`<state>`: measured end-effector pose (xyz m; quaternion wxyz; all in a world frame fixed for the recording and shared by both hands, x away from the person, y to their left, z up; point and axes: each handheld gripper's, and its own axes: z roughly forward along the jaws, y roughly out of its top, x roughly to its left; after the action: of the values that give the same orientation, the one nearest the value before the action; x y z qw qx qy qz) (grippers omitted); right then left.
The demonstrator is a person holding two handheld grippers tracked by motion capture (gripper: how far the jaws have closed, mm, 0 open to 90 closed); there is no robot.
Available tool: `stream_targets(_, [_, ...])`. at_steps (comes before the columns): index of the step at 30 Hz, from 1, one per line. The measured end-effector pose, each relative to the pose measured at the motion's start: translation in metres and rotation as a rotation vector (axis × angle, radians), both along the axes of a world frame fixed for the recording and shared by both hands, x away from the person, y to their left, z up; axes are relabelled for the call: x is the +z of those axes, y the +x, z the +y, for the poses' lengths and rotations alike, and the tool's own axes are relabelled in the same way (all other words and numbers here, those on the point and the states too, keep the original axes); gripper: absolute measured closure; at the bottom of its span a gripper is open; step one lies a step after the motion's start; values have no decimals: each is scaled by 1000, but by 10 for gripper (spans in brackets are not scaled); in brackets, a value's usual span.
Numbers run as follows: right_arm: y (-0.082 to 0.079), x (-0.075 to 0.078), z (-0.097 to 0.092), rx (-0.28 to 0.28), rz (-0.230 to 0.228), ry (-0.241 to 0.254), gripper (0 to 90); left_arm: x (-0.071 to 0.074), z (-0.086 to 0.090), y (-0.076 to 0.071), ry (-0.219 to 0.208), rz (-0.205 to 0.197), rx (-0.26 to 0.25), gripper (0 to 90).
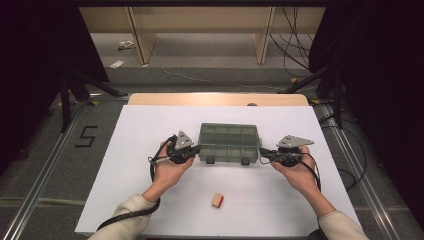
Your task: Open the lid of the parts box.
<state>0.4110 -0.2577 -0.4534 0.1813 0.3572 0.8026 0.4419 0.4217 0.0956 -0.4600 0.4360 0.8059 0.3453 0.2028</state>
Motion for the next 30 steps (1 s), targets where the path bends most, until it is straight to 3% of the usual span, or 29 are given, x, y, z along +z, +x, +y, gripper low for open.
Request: stream_targets(30, [10, 23, 1, -34, -70, 25, 900, 24, -13, 12, -37, -38, 1, 900])
